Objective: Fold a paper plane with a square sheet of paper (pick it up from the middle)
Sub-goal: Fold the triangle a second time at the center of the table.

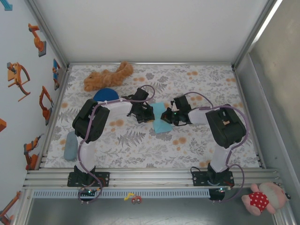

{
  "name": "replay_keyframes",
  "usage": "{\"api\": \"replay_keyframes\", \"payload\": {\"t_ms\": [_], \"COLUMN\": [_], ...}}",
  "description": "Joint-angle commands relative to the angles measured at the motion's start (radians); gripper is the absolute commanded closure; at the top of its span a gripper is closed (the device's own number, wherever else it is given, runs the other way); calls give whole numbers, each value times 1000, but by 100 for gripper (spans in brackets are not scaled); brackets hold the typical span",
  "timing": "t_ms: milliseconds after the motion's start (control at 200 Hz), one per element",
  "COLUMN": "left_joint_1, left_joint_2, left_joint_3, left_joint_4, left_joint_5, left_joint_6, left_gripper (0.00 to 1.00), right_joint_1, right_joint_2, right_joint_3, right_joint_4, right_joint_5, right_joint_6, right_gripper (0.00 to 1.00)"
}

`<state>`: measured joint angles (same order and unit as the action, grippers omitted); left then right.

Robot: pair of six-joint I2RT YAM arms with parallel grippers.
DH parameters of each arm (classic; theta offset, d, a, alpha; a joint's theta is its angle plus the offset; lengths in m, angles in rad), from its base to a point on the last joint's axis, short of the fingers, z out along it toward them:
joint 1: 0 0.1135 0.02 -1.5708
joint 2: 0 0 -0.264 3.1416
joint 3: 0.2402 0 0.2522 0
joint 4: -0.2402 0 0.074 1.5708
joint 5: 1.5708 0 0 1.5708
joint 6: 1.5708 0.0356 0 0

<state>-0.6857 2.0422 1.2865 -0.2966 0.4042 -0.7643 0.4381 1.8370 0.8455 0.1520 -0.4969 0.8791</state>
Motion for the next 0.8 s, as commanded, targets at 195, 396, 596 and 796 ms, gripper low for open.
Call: {"api": "replay_keyframes", "payload": {"t_ms": [195,396,596,796], "left_joint_1": [18,24,36,43], "left_joint_2": [50,53,55,65], "left_joint_3": [-36,8,30,31], "left_joint_4": [-103,-105,-120,-111], "left_joint_5": [-75,-57,-46,-18], "left_joint_6": [57,124,187,191], "left_gripper": [100,100,100,100], "right_joint_1": [-139,-113,-3,19], "right_joint_2": [-89,-117,-43,42], "right_joint_3": [31,58,89,86], "right_joint_4": [-137,-134,-56,1], "right_joint_5": [125,45,-32,-54], "right_joint_6": [-109,-110,-55,-6], "right_gripper": [100,100,100,100]}}
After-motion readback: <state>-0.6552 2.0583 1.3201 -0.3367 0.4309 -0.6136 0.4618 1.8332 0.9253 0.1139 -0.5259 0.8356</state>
